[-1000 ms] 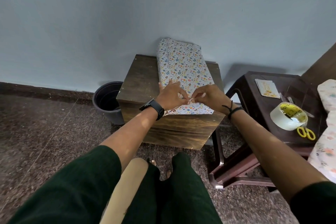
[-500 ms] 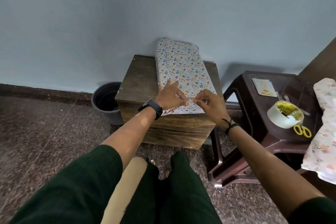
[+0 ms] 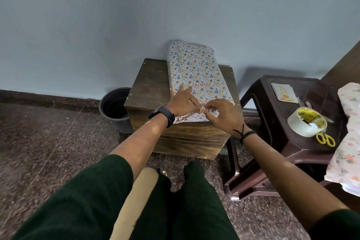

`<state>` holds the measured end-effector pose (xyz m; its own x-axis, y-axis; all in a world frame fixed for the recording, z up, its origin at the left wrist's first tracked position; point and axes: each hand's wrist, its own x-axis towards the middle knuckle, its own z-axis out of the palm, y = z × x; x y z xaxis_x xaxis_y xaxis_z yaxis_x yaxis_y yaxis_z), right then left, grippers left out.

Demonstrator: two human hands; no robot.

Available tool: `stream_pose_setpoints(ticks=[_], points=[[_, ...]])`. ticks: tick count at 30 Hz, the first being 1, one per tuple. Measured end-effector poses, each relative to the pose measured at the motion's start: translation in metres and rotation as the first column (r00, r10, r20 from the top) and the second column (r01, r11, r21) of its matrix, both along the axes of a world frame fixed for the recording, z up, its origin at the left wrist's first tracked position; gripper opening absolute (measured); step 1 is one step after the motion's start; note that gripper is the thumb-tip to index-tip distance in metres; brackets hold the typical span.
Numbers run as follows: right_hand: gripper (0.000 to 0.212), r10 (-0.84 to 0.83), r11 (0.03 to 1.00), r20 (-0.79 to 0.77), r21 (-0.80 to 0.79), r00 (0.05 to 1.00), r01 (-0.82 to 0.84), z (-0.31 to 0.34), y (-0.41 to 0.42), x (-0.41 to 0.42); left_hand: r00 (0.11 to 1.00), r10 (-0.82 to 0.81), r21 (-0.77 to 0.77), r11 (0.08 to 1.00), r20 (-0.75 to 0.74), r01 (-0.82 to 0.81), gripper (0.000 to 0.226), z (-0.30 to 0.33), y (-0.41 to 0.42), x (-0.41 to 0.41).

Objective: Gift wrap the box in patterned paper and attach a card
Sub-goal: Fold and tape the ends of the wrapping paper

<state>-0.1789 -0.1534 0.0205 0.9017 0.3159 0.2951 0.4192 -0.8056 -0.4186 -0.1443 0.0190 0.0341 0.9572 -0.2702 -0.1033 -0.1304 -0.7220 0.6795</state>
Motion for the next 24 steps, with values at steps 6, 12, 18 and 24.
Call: stream_pose_setpoints(ticks=[6, 12, 18, 24], points=[[0.024, 0.125, 0.952, 0.046, -0.288, 0.991, -0.107, -0.001, -0.005, 0.015, 1.0, 0.0, 0.008, 1.0, 0.0, 0.0, 0.017, -0.001, 0.0, 0.001], [0.025, 0.161, 0.953, 0.066, -0.271, 0.985, -0.137, -0.003, -0.008, 0.015, 1.0, -0.001, 0.014, 1.0, 0.012, 0.001, 0.017, -0.003, 0.001, 0.002], [0.02, 0.133, 0.962, 0.024, -0.246, 0.991, -0.123, -0.003, -0.009, 0.018, 1.0, -0.006, 0.019, 1.0, 0.022, 0.006, 0.017, -0.005, 0.002, 0.004], [0.021, 0.121, 0.956, 0.018, -0.27, 0.992, -0.112, -0.001, -0.005, 0.022, 1.0, -0.011, 0.027, 1.0, 0.028, 0.01, 0.018, -0.007, 0.002, 0.006]])
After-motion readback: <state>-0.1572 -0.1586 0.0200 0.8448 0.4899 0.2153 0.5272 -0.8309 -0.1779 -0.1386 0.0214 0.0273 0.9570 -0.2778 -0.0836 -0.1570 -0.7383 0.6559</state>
